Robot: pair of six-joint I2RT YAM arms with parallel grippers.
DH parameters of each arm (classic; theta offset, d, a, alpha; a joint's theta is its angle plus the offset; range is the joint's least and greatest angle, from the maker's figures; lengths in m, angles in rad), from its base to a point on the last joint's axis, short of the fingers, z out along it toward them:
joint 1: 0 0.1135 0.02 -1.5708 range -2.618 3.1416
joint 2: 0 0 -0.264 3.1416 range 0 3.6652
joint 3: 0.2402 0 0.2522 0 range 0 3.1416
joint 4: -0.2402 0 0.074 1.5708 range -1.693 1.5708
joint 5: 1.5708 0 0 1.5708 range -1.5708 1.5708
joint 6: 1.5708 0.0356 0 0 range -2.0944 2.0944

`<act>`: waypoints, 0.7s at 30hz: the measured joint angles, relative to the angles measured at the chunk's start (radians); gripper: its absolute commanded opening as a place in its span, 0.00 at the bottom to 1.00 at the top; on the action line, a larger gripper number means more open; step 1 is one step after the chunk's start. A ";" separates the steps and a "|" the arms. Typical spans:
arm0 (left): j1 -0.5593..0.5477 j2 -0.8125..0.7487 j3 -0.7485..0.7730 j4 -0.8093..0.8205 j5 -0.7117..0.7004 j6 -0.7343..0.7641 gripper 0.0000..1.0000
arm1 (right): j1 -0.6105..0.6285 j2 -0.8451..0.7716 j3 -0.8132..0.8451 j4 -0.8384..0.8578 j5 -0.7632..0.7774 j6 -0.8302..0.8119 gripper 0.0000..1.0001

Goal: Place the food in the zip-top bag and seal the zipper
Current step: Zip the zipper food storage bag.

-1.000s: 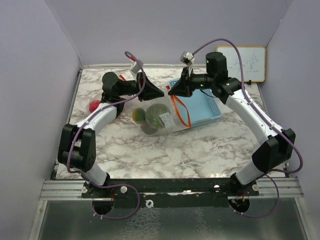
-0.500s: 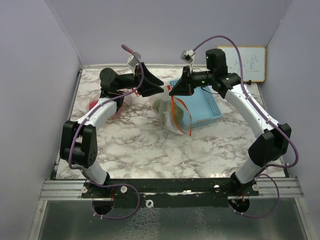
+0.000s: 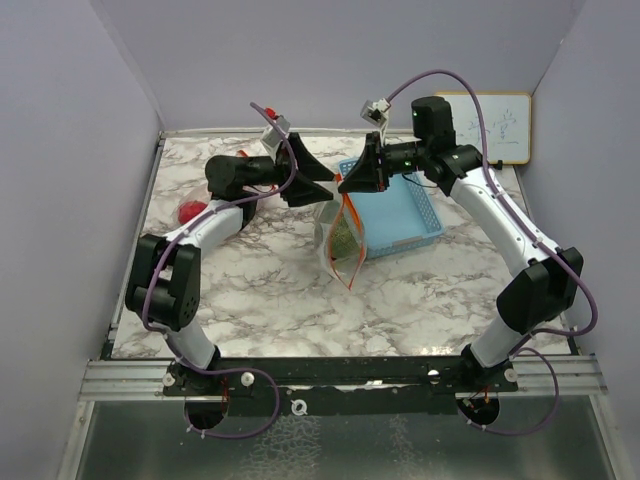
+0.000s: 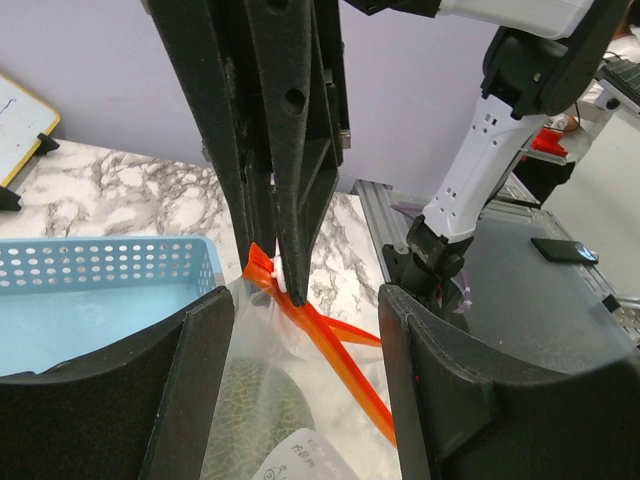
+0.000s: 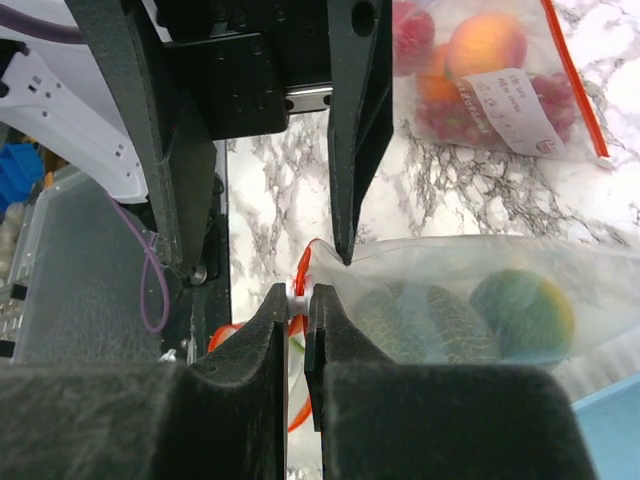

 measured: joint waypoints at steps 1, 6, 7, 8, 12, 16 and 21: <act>0.000 0.008 -0.004 0.036 0.001 -0.021 0.63 | 0.000 0.000 0.000 0.000 -0.005 0.000 0.05; -0.003 0.108 0.015 0.241 -0.001 -0.171 0.64 | 0.002 0.000 0.000 -0.002 -0.052 0.000 0.05; -0.003 0.138 0.032 0.265 -0.002 -0.216 0.64 | 0.002 0.000 0.000 -0.003 -0.058 0.000 0.05; -0.003 0.164 0.047 0.275 -0.003 -0.248 0.63 | 0.003 -0.001 0.000 -0.004 -0.065 0.000 0.05; -0.007 0.230 0.077 0.283 -0.002 -0.340 0.48 | 0.005 -0.005 0.000 -0.015 -0.074 0.000 0.05; -0.022 0.230 0.090 0.294 0.010 -0.378 0.19 | 0.005 -0.005 0.002 -0.031 -0.074 -0.001 0.05; -0.048 0.220 0.091 0.296 0.034 -0.378 0.00 | -0.003 -0.005 0.016 -0.058 -0.069 0.000 0.05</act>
